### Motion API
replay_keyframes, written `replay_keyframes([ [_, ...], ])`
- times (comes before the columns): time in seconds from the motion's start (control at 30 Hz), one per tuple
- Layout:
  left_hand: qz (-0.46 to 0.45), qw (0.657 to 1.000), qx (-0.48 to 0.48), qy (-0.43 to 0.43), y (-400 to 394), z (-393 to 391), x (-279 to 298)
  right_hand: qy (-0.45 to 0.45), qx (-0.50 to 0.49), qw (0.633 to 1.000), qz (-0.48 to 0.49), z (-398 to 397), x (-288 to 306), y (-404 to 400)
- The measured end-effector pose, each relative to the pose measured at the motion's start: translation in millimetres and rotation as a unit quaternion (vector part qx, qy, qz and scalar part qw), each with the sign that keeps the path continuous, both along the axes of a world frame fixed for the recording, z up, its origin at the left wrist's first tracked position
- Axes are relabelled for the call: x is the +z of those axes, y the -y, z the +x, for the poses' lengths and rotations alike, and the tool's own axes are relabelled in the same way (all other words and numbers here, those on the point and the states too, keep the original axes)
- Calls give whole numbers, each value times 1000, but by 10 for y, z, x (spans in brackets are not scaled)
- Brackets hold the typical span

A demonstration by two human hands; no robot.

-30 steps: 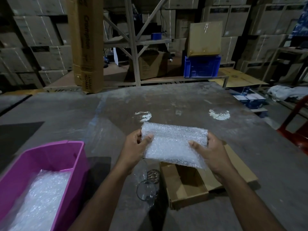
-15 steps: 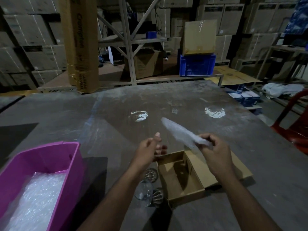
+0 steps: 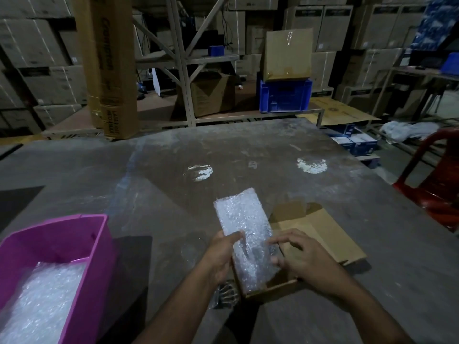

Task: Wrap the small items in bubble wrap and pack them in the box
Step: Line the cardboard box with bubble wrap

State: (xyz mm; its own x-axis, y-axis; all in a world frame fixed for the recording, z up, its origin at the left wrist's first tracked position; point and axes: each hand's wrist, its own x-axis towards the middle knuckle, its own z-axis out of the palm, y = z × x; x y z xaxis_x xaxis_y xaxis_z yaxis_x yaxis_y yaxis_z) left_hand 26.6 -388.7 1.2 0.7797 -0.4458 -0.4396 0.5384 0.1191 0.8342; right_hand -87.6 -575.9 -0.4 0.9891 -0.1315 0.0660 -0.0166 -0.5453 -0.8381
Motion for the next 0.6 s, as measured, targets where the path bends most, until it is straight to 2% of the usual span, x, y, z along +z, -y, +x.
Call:
replay_keyframes([
  [0.1, -14, 1000, -8, -1, 8, 5, 29, -8, -95, 992, 81, 174, -26, -31],
  [0.27, -31, 999, -24, -9, 25, 16, 68, -94, -115, 974, 172, 338, -37, -91],
  [0.4, -13, 999, -32, -8, 24, -13, 22, -105, -157, 957, 220, 369, -56, -112],
  [0.47, 48, 997, -34, 43, 18, -21, -88, -102, -178, 963, 175, 358, -60, -132],
  [0.6, 185, 967, -29, 173, -15, -73, -235, -99, -173, 980, -7, 347, -176, -168],
])
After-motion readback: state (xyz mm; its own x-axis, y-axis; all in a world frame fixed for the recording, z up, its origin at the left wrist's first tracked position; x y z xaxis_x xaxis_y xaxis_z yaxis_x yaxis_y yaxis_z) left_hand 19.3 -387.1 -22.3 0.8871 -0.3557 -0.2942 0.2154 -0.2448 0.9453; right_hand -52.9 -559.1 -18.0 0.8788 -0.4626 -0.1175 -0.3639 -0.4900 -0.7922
